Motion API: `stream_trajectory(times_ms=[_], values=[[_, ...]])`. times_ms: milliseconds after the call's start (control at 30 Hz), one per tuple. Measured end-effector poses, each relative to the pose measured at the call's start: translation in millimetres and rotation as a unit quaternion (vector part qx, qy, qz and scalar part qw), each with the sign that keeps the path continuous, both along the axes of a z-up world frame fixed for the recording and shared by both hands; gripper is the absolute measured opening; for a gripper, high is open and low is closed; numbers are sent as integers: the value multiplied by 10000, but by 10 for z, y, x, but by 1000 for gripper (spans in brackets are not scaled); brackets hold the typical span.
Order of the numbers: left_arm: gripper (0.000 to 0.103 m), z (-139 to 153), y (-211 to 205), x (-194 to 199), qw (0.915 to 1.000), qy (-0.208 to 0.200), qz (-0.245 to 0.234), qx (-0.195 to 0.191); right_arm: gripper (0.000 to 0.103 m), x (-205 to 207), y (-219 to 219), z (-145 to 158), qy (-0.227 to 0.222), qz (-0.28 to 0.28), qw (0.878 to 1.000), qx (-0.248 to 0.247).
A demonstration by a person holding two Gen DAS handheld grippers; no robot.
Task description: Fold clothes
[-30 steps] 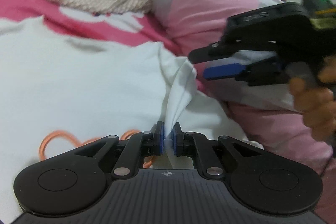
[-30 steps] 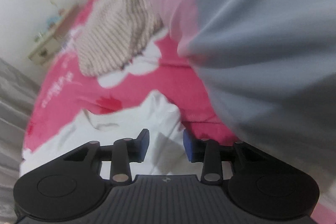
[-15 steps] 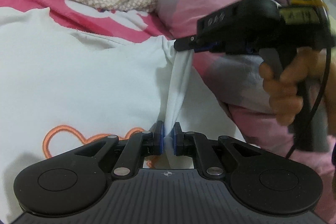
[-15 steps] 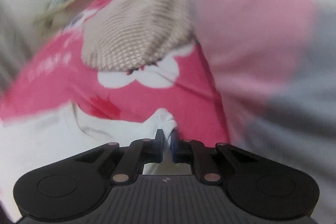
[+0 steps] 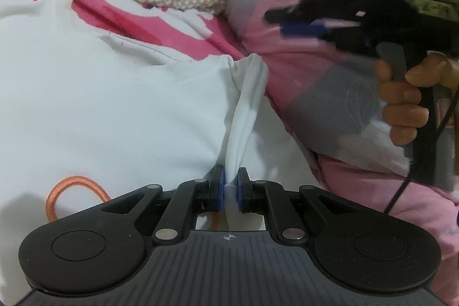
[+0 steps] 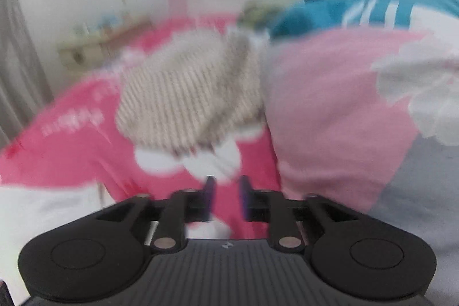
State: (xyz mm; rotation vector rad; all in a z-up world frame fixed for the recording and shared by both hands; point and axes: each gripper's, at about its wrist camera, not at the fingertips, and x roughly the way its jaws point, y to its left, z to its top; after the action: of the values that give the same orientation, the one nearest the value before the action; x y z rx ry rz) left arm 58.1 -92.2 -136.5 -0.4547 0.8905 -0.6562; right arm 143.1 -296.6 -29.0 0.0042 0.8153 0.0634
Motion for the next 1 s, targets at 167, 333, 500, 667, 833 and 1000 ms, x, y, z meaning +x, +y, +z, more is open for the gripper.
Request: stream_trajectory(times_ms=[167,333,500,667,833,1000], values=[[8,12,12,-12,10000,-6,54,-30,47,281,132,-226,1013,-38,9940,-399],[8,4,10,-30,9999,-23,94,-68,10,427,138,-387,1187,-239,9926,-63],[8,2,2,-23,9999,28,85,-79,0,299,350,-323,-139,227,9930,-1151],[8,-7,12,-19,9999,57,92,-108,4,188,275,-102,-838,354,9916,-923],[8,-11,22,-23,9998,92,89,-155,52,446,150,-225,662,136,9969,-412],[8,-18,44,-54,9998,84,38,-173,57,716,121,-517,1993,166,9797,99]])
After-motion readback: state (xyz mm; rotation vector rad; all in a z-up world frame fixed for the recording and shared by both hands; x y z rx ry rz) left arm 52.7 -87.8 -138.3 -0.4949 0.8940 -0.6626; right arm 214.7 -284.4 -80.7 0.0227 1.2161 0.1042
